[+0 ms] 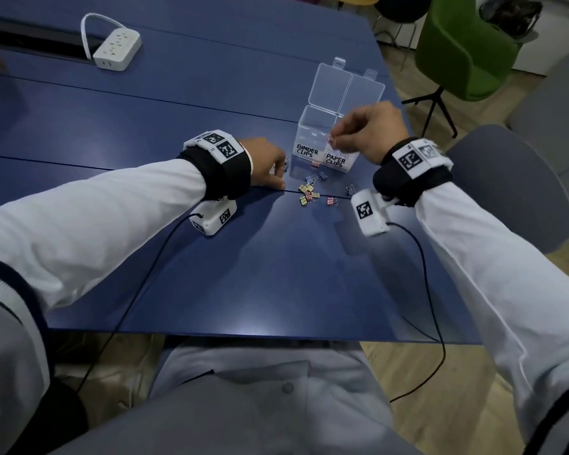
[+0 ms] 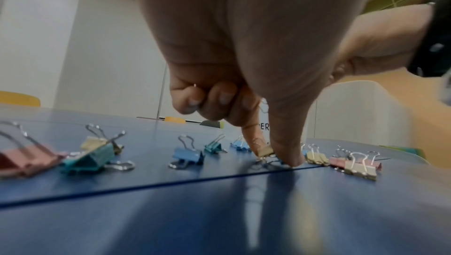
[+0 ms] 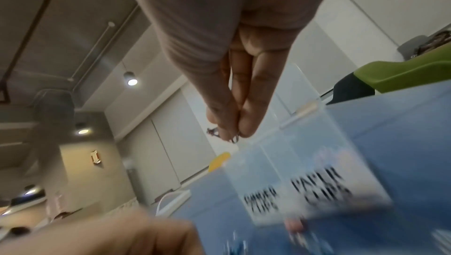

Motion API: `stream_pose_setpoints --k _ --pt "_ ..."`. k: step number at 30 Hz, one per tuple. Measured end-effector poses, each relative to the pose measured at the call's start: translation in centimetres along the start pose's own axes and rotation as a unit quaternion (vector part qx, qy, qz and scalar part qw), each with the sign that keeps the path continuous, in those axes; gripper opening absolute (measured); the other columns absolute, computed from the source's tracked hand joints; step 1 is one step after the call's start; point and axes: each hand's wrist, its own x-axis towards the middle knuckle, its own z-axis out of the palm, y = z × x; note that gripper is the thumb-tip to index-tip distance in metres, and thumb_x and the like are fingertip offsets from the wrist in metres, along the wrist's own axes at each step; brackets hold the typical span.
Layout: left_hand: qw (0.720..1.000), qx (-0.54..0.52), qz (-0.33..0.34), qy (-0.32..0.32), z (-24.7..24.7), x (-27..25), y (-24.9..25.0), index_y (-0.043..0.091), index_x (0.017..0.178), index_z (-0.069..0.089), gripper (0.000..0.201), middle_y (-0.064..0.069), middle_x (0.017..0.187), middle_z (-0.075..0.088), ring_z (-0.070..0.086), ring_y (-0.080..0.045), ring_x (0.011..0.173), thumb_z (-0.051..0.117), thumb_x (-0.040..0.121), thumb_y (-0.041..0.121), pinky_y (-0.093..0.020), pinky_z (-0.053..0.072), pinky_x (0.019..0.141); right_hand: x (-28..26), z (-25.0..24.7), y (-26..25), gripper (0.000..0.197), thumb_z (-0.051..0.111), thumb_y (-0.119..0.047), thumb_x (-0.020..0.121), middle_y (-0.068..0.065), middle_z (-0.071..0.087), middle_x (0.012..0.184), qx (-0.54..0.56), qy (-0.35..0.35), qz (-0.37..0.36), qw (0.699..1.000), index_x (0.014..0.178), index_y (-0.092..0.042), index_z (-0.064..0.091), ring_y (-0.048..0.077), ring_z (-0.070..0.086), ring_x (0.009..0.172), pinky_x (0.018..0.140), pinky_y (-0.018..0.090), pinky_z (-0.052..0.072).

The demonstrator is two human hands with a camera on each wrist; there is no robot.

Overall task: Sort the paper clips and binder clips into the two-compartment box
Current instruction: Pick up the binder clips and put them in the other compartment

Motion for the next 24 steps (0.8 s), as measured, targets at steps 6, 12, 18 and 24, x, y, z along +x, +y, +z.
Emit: stream_pose_setpoints --k 6,12,18,24 --pt "0.999 -0.015 0.026 -0.038 0.0 0.1 -0.4 0.015 0.102 0.061 0.037 0.001 0.085 0.056 0.058 -0.026 0.092 0.068 0.082 0.045 -0.028 0.041 0.075 5.0 0.2 -2.0 0.013 0.078 -0.008 0.073 0.007 0.074 0.085 -0.091 0.061 0.005 0.994 0.084 -0.013 0.074 0.010 0.064 0.065 0.071 0.019 0.056" --pt "0.996 0.042 0.053 -0.053 -0.1 0.6 -0.2 0.015 0.108 0.057 0.038 -0.009 0.100 0.062 0.059 -0.031 0.098 0.060 0.087 0.046 -0.029 0.038 0.072 6.6 2.2 -2.2 0.041 0.080 -0.014 0.073 0.005 0.072 0.102 -0.176 -0.004 0.033 0.984 0.112 -0.014 0.069 0.016 0.066 0.090 0.087 0.028 0.053" --pt "0.998 -0.027 0.057 -0.001 -2.6 0.2 -0.6 0.014 0.105 0.056 0.033 -0.004 0.085 0.062 0.058 -0.025 0.084 0.055 0.092 0.044 -0.027 0.036 0.070 4.3 0.9 -0.2 0.032 0.077 -0.031 0.074 -0.004 0.070 0.093 -0.196 0.018 -0.037 0.980 0.104 -0.023 0.071 0.011 0.063 0.084 0.081 0.023 0.048" --pt "0.987 -0.059 0.046 0.145 -9.3 3.8 0.8 0.013 0.108 0.057 0.035 -0.013 0.101 0.067 0.058 -0.031 0.100 0.057 0.091 0.043 -0.033 0.040 0.078 2.4 -0.9 2.6 0.028 0.076 -0.025 0.076 -0.004 0.071 0.096 -0.298 -0.034 -0.007 0.954 0.103 -0.031 0.072 0.017 0.066 0.091 0.086 0.034 0.055"
